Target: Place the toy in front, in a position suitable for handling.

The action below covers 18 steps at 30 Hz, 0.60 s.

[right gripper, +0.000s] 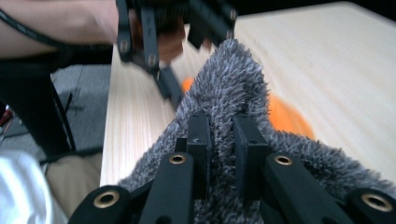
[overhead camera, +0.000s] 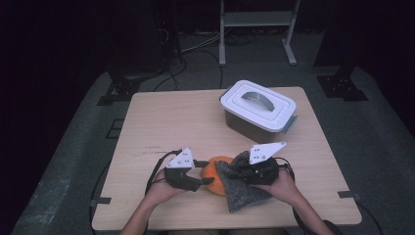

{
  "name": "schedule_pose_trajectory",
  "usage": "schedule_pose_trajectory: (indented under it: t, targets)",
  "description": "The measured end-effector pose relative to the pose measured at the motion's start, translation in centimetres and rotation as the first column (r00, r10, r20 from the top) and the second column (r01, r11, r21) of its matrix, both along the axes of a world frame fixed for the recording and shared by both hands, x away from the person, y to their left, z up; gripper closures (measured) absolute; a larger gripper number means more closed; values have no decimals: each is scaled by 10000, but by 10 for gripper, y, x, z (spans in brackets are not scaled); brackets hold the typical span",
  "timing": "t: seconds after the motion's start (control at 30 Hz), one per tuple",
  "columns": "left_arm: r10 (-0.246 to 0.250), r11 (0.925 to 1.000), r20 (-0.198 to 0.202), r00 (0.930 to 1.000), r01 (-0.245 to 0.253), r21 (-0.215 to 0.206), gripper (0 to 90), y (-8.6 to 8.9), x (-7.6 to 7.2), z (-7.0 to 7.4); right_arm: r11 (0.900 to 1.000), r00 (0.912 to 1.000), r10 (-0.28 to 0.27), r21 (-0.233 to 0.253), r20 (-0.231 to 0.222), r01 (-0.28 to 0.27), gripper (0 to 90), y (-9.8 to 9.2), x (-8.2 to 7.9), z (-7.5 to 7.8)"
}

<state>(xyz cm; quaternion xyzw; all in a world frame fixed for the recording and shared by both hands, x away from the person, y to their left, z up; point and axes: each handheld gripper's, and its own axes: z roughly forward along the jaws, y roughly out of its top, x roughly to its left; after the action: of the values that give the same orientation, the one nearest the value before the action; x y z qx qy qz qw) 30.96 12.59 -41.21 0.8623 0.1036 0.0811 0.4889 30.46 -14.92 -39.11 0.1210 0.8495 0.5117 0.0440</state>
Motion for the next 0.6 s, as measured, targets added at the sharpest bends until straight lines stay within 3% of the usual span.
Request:
schedule_pose_trajectory:
  t: [0.03,0.07,0.1,0.27,0.4,0.53,0.6]
  targets:
    - [0,10000,0,10000,0,0,427,0,0,0,10000,10000,0,0,0,0,778,0,0,0]
    - [-226,9996,308,9993,221,162,429,-4,-3,1,9998,9999,107,161,90,-109,778,5,-2,3]
    - [-240,9994,368,9990,230,268,429,-4,-4,1,9999,9997,131,46,198,-132,778,8,-3,4]
    - [-117,9998,162,9998,114,169,437,2,-1,-3,10000,9999,-63,36,105,63,777,1,2,1]
    - [-34,10000,-181,9998,35,43,405,6,3,-3,9977,9967,-669,100,-454,674,775,-21,14,-10]
    - [-281,9974,-1152,9929,202,-698,309,9,7,2,9978,9972,-633,183,-409,641,774,-16,11,-13]
    - [-277,9970,-1116,9934,194,-744,299,8,6,3,9986,9981,-484,189,-370,492,774,-12,8,-13]
